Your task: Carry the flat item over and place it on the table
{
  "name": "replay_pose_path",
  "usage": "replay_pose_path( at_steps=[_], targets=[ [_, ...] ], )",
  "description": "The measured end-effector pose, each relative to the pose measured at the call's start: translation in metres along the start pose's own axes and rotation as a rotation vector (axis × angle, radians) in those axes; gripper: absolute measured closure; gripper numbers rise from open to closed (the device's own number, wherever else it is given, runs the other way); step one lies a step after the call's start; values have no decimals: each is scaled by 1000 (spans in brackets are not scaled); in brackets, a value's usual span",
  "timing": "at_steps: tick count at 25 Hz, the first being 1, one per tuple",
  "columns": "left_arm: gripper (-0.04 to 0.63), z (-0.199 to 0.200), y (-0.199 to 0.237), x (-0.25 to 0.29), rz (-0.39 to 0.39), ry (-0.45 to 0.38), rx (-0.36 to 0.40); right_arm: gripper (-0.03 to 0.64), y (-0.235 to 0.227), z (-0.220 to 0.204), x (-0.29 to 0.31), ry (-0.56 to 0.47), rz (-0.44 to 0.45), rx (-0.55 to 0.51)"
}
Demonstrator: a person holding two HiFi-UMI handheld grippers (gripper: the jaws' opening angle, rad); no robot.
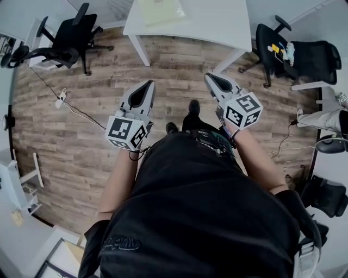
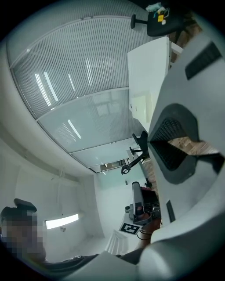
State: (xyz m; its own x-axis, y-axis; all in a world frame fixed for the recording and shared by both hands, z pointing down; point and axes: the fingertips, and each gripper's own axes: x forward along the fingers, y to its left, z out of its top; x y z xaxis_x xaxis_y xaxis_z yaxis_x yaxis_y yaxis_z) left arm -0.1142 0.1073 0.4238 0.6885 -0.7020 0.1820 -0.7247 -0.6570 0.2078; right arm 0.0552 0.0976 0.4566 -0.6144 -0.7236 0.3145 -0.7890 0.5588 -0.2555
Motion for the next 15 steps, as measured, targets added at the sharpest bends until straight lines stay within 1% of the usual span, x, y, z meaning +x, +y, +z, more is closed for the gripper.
replay_pose_path(
  at_steps=[6,15],
  targets=[
    [581,0,-5,-3,-17,-14,-12,595,10,3,-5,-3,-1,-17],
    [581,1,-2,-5,-15,-19,-18,595,15,10,1,-10,6,-30]
  ],
)
